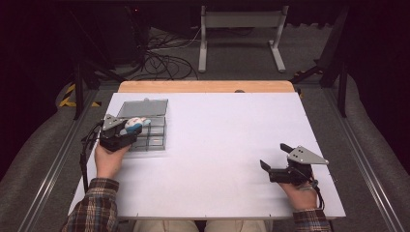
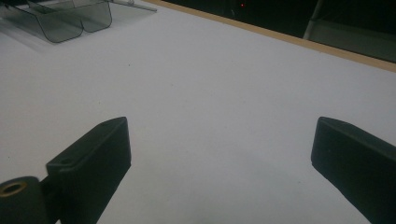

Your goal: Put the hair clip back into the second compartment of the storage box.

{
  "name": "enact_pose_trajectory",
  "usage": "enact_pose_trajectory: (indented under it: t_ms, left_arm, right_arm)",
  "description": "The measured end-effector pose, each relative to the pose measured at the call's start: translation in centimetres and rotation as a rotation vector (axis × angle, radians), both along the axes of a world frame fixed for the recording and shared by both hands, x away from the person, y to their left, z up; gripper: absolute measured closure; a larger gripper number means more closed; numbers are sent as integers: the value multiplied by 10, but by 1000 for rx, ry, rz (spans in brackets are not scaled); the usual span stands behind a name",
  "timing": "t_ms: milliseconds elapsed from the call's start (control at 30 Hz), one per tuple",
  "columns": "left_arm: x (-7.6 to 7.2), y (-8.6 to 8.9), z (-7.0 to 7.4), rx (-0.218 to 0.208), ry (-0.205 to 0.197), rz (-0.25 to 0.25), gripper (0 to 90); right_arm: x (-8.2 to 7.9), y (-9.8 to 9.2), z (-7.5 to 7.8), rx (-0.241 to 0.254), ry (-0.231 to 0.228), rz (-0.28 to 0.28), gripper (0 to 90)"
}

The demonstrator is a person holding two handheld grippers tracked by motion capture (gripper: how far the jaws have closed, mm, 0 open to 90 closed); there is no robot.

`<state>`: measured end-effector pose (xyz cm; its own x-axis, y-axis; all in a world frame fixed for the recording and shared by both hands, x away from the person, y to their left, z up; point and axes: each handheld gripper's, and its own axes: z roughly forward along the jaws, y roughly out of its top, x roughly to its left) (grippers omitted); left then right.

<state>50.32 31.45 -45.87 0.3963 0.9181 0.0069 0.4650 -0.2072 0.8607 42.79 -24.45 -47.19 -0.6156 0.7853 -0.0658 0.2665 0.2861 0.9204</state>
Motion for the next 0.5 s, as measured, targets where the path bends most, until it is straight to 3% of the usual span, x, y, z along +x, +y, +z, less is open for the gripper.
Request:
enact_pose_trajectory:
  t_ms: [500]
  left_arm:
    - [13,-3,-8,-1,68,20,383]
  right_arm:
    - [-1,1,1,-3,-11,1,54]
